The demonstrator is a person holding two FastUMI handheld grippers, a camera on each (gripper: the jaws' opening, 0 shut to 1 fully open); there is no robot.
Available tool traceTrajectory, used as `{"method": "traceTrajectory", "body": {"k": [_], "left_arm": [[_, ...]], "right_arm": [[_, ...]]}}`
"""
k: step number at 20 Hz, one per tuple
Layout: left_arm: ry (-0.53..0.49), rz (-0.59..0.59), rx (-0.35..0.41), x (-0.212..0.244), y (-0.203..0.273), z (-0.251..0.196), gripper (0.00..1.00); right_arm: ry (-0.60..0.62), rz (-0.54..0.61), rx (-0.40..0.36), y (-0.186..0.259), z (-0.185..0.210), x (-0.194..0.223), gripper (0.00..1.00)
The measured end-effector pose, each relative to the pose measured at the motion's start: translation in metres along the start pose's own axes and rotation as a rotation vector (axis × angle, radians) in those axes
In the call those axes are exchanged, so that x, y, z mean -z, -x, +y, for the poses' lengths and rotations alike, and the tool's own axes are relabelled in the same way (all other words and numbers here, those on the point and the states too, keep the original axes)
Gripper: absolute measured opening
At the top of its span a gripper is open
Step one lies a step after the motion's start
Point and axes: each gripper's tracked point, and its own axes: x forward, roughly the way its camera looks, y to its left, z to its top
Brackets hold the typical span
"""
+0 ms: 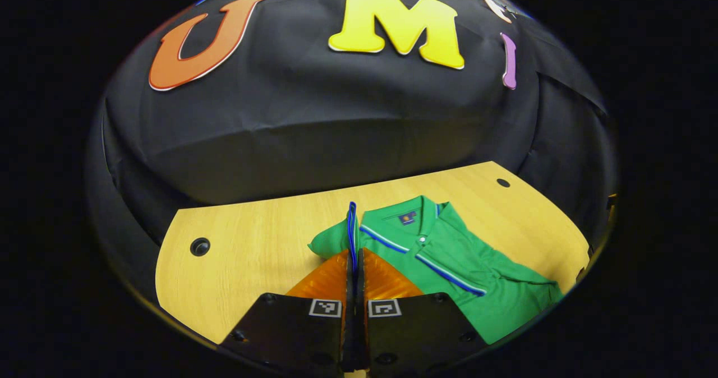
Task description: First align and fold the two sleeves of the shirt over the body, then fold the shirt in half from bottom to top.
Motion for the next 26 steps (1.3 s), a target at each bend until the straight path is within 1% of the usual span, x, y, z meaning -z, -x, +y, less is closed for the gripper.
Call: {"method": "traceTrajectory", "body": {"k": [2,5,6,7,8,10,11,12,14,15,16,17,19,20,22,25,26], "left_arm": [[-0.046,0.003,0.014,-0.002,-0.004,-0.024,0.04],[-0.1,0.027,0.031,0.013,-0.015,-0.061,0.04],[-0.103,0.034,0.029,0.019,-0.021,-0.071,0.04],[-0.103,0.038,0.006,0.031,-0.023,-0.084,0.06],[-0.103,0.043,0.0,0.035,-0.024,-0.086,0.08],[-0.055,0.036,0.031,0.039,-0.013,-0.097,0.57],[-0.033,0.008,0.005,0.032,0.001,-0.091,0.87],[-0.024,0.002,-0.01,0.033,0.006,-0.086,1.0],[-0.004,-0.009,-0.034,0.03,0.027,-0.078,1.0],[0.004,-0.011,-0.046,0.03,0.037,-0.073,1.0],[0.015,-0.011,-0.052,0.032,0.049,-0.07,1.0],[0.026,-0.01,-0.055,0.036,0.061,-0.067,1.0],[0.037,0.01,-0.05,0.049,0.085,-0.065,1.0],[0.03,0.037,-0.041,0.066,0.105,-0.064,1.0],[0.017,0.101,-0.023,0.1,0.137,-0.065,1.0],[0.026,0.185,-0.001,0.148,0.175,-0.068,1.0],[0.037,0.241,0.008,0.175,0.191,-0.072,1.0]], "right_arm": [[-0.018,-0.012,0.018,0.008,-0.011,0.0,0.89],[-0.039,-0.032,0.051,0.019,-0.027,0.001,0.89],[-0.04,-0.031,0.054,0.02,-0.029,0.003,0.89],[-0.034,-0.026,0.061,0.024,-0.033,0.008,0.89],[-0.024,-0.026,0.066,0.024,-0.036,0.009,0.89],[-0.005,-0.023,0.052,0.022,-0.033,0.011,0.89],[0.003,-0.027,0.038,0.02,-0.028,0.008,0.89],[0.009,-0.028,0.027,0.018,-0.025,0.008,0.89],[0.027,-0.03,-0.002,0.013,-0.016,0.007,0.89],[0.042,-0.03,-0.022,0.011,-0.011,0.007,0.86],[0.061,-0.027,-0.044,0.008,-0.005,0.008,0.89],[0.081,-0.02,-0.07,0.005,0.001,0.01,0.89],[0.137,0.001,-0.114,-0.002,0.01,0.017,0.89],[0.184,0.021,-0.156,-0.005,0.016,0.025,0.89],[0.236,0.083,-0.227,-0.01,0.019,0.05,0.89],[0.347,0.176,-0.284,-0.009,0.013,0.093,0.89],[0.382,0.25,-0.314,-0.005,0.009,0.126,0.89]]}}
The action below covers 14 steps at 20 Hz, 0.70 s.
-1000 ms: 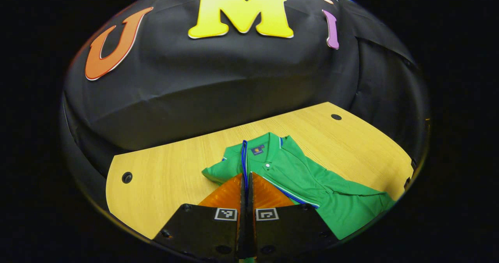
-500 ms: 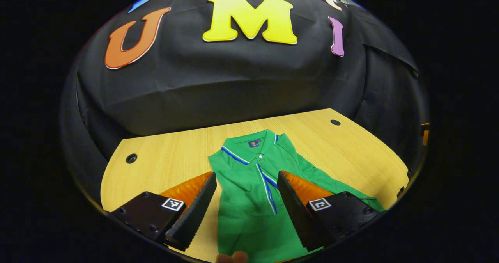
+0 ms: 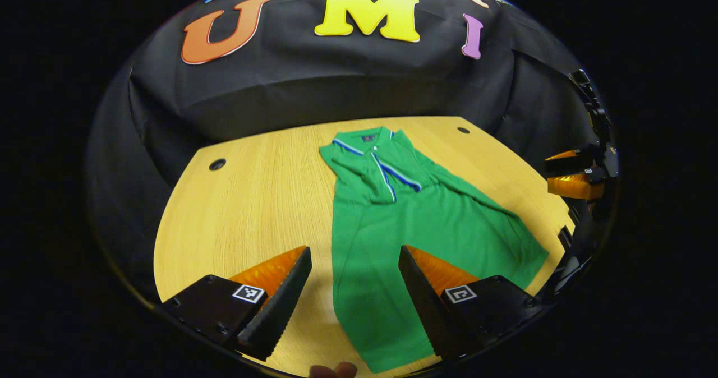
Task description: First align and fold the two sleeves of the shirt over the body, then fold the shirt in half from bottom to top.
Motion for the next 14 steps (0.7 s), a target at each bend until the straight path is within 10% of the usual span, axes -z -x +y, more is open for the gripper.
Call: {"method": "traceTrajectory", "body": {"k": [7,14], "left_arm": [[-0.041,0.252,0.119,0.13,0.041,-0.027,1.0],[-0.051,0.282,0.134,0.153,0.033,-0.035,1.0]], "right_arm": [[0.136,0.232,-0.061,0.0,0.008,0.116,0.89],[0.185,0.309,-0.108,-0.008,0.014,0.161,0.88]]}}
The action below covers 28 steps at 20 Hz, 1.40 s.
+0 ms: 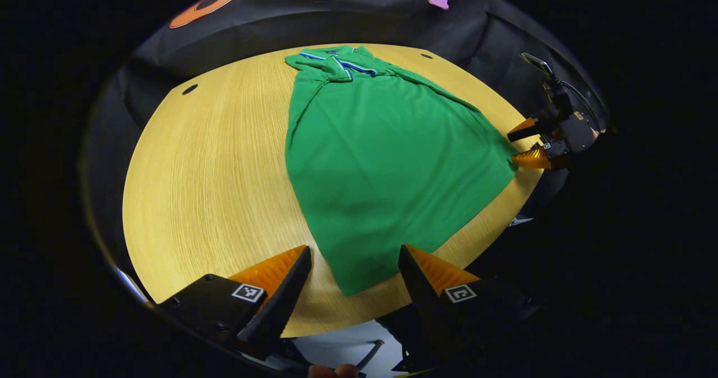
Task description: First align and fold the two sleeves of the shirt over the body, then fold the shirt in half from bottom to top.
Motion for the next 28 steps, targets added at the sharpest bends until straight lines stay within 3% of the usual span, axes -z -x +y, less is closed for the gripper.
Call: {"method": "traceTrajectory", "body": {"k": [3,7,8,9,10,12,13,14,15,16,28], "left_arm": [[0.017,-0.005,-0.023,-0.002,-0.008,0.005,1.0],[-0.06,-0.003,-0.071,0.003,-0.009,-0.002,1.0],[-0.062,-0.006,-0.062,0.002,-0.011,-0.009,1.0],[-0.055,-0.012,-0.062,0.0,-0.011,-0.013,0.94],[-0.052,-0.021,-0.057,-0.001,-0.012,-0.016,0.82],[-0.023,-0.037,-0.041,-0.004,-0.013,-0.026,0.4],[0.013,-0.032,-0.019,-0.007,-0.014,-0.027,0.25],[0.063,-0.032,0.011,-0.008,-0.015,-0.03,0.19],[0.132,-0.02,0.068,-0.01,-0.017,-0.035,0.08],[0.159,-0.016,0.081,-0.012,-0.017,-0.034,0.05],[0.168,-0.124,0.117,-0.071,0.017,-0.025,0.03]], "right_arm": [[-0.011,-0.002,-0.009,-0.007,0.001,-0.002,0.88],[-0.019,-0.019,-0.021,-0.007,0.003,0.001,0.91],[-0.02,-0.022,-0.027,-0.006,0.007,0.0,0.86],[-0.004,-0.027,-0.044,-0.007,0.017,0.0,0.84],[0.011,-0.028,-0.053,-0.008,0.024,0.0,0.58],[0.007,-0.032,-0.053,-0.007,0.031,-0.001,0.12],[-0.019,-0.022,-0.067,-0.005,0.03,-0.002,0.11],[-0.066,-0.036,-0.069,-0.01,0.028,-0.007,0.1],[-0.131,-0.022,-0.092,-0.007,0.024,-0.009,0.01],[-0.162,-0.023,-0.095,-0.008,0.022,-0.012,0.01],[-0.35,-0.137,-0.164,0.028,0.017,-0.074,0.01]]}}
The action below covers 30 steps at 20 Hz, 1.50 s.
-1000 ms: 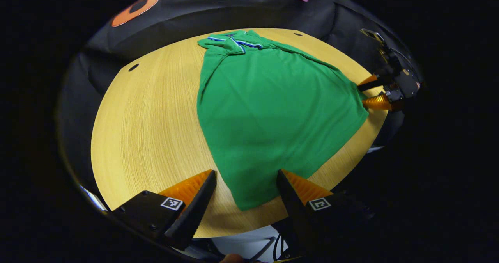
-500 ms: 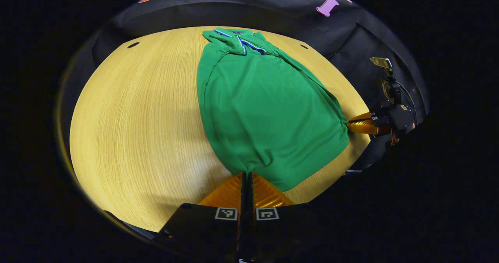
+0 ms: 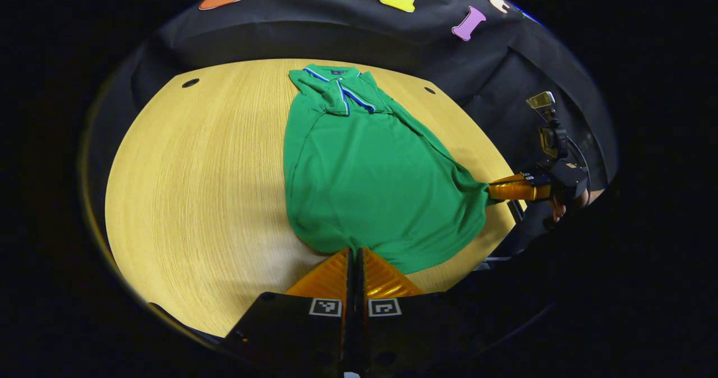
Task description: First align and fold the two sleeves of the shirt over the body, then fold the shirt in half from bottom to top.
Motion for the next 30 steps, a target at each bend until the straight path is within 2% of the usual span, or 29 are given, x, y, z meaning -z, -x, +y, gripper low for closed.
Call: {"method": "traceTrajectory", "body": {"k": [6,14,24,30], "left_arm": [[-0.005,-0.051,-0.003,-0.037,0.008,0.001,0.04],[-0.061,-0.129,-0.045,-0.102,0.018,0.016,0.03],[-0.081,-0.285,-0.05,-0.232,0.0,0.045,0.03],[-0.06,-0.342,-0.035,-0.295,-0.022,0.068,0.03]], "right_arm": [[-0.007,-0.057,-0.03,0.012,0.011,-0.036,0.01],[-0.033,-0.169,-0.055,0.019,0.013,-0.122,0.0],[-0.073,-0.294,-0.005,-0.002,-0.013,-0.247,0.0],[-0.078,-0.335,0.034,-0.02,-0.033,-0.299,0.0]]}}
